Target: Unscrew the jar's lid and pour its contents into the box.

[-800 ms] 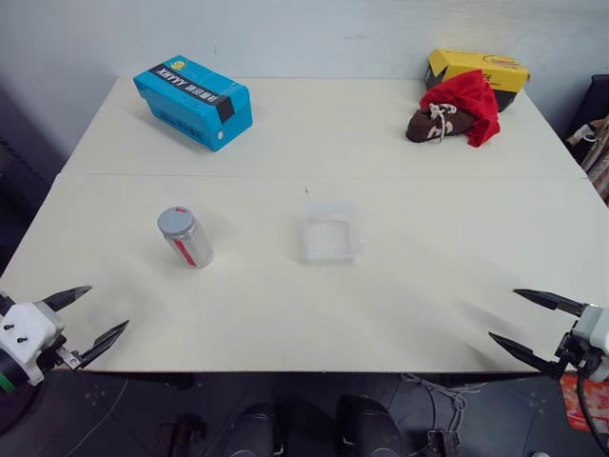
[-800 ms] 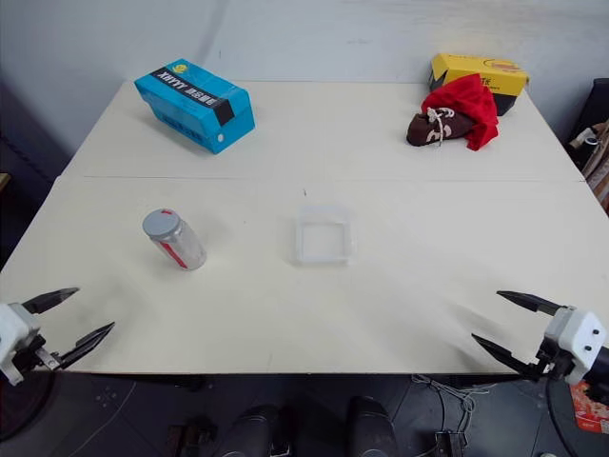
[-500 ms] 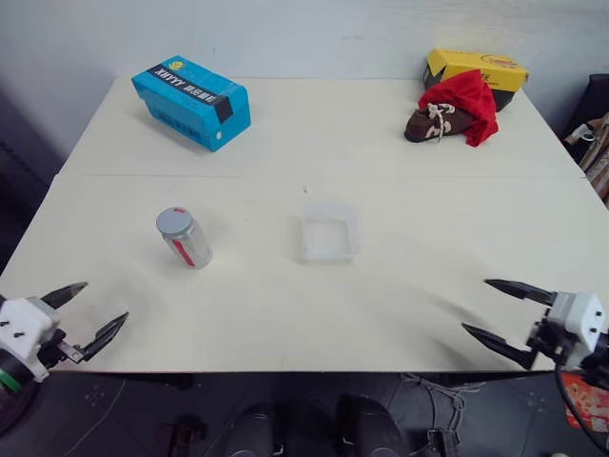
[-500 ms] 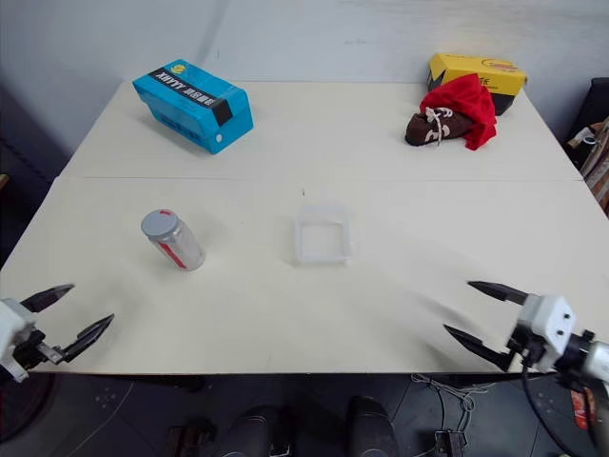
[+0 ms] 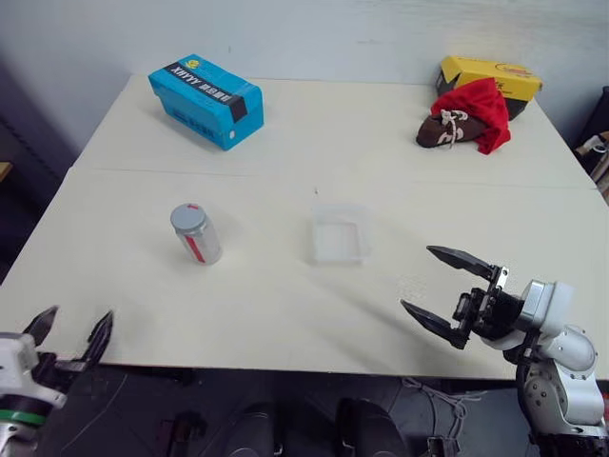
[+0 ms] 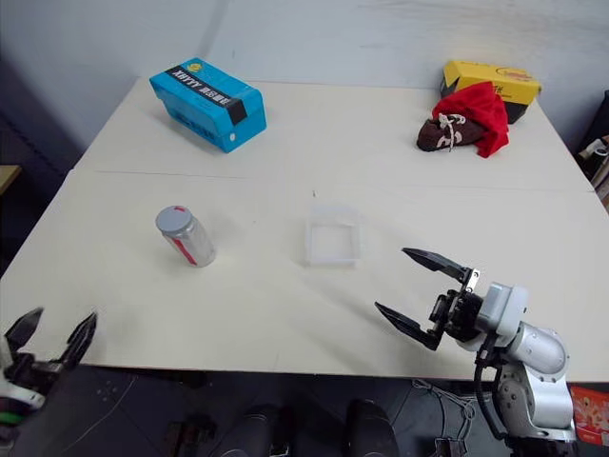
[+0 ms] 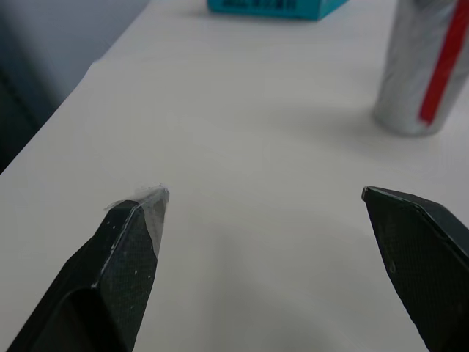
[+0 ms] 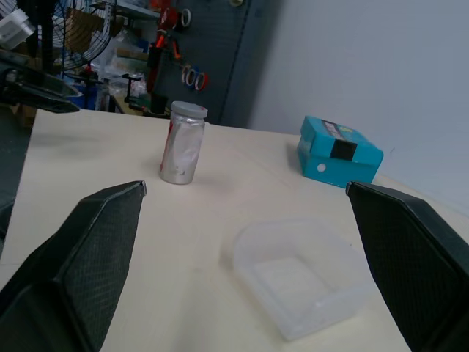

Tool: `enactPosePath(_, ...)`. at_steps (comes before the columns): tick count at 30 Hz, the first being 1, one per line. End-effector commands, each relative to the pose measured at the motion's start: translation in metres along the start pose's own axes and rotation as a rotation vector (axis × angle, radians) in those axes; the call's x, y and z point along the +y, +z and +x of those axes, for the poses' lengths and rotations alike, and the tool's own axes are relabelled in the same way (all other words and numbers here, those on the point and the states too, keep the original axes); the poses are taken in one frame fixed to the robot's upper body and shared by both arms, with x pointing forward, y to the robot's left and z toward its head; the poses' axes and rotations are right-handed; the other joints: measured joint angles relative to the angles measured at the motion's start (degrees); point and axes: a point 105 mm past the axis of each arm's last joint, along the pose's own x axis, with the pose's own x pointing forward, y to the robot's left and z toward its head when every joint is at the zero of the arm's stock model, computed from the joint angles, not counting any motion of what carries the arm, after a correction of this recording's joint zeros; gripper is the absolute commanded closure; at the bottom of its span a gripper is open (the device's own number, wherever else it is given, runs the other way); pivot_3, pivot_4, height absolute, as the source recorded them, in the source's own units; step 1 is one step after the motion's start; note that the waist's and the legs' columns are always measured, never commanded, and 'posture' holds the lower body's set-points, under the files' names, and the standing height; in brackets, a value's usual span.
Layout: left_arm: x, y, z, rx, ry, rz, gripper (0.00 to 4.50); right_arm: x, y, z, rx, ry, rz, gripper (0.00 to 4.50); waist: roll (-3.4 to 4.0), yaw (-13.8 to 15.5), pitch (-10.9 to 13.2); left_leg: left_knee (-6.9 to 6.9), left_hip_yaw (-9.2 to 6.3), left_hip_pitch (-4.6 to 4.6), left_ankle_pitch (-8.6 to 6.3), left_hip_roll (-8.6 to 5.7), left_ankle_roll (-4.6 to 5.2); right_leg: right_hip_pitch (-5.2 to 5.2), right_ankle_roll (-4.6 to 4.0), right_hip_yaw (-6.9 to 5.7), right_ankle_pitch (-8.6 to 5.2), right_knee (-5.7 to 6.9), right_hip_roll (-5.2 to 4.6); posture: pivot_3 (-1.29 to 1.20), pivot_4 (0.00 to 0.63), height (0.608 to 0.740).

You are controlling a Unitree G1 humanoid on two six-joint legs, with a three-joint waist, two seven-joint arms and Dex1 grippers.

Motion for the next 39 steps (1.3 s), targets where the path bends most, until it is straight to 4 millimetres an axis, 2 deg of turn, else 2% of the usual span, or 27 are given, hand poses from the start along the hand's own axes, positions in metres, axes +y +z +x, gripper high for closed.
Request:
enactPosePath(1,-0.031,0.018,0.014,-0.058,-0.012,0.036,0.03,-0.001,-0.002,-0.010,0.005,0.006,-0.020,0.00,0.00,0.04,0.00,0.00,0.01,0.00,0.01,0.00,-0.01,-0.01,0.00,0.00,0.00,0.01,0.02,0.00,0.150,0.740)
enactPosePath(3,-0.049,0.018,0.024,-0.062,-0.021,0.036,0.03,0.000,-0.007,-0.016,0.012,0.004,-0.009,0.00,0.03,0.10,-0.01,-0.01,0.01,0.02,0.06,0.03,-0.04,-0.01,0.00,-0.04,0.00,0.04,0.10,0.00,0.150,0.740)
enactPosePath(9,-0.076,0.017,0.057,-0.081,-0.009,-0.015,0.03,0.004,-0.023,-0.037,0.024,-0.009,0.020,0.00,0.05,0.22,-0.02,0.00,0.15,0.22,0.24,0.05,0.22,0.12,0.00,0.01,0.00,0.14,0.19,0.00,0.150,0.740)
enactPosePath(17,-0.077,0.015,0.093,-0.105,0.037,-0.009,0.03,0.018,-0.040,-0.075,0.040,-0.041,0.053,0.00,0.07,0.23,-0.02,-0.01,0.15,0.42,0.24,0.06,0.23,0.30,0.00,0.01,0.00,0.15,0.17,0.00,0.150,0.740)
enactPosePath(21,-0.083,0.016,0.106,-0.118,-0.005,-0.028,0.03,0.031,-0.045,-0.089,0.065,-0.080,0.070,0.00,0.07,0.32,-0.02,-0.03,0.13,0.54,0.08,0.06,-0.02,0.43,0.00,0.00,0.00,0.09,0.13,0.00,0.150,0.740)
enactPosePath(32,-0.089,0.010,0.141,-0.122,-0.070,-0.040,0.03,0.057,-0.066,-0.110,0.129,-0.149,0.111,0.00,0.09,0.21,-0.02,-0.05,0.09,0.64,0.05,0.07,-0.14,0.52,0.00,-0.04,0.00,0.05,0.11,0.00,0.150,0.740)
enactPosePath(39,-0.085,0.007,0.144,-0.122,-0.065,-0.028,2.18,0.062,-0.086,-0.116,0.181,-0.191,0.136,0.00,0.04,0.03,0.00,-0.04,0.07,0.72,0.06,0.08,-0.15,0.62,0.01,-0.04,0.00,0.01,0.09,0.00,0.150,0.740)
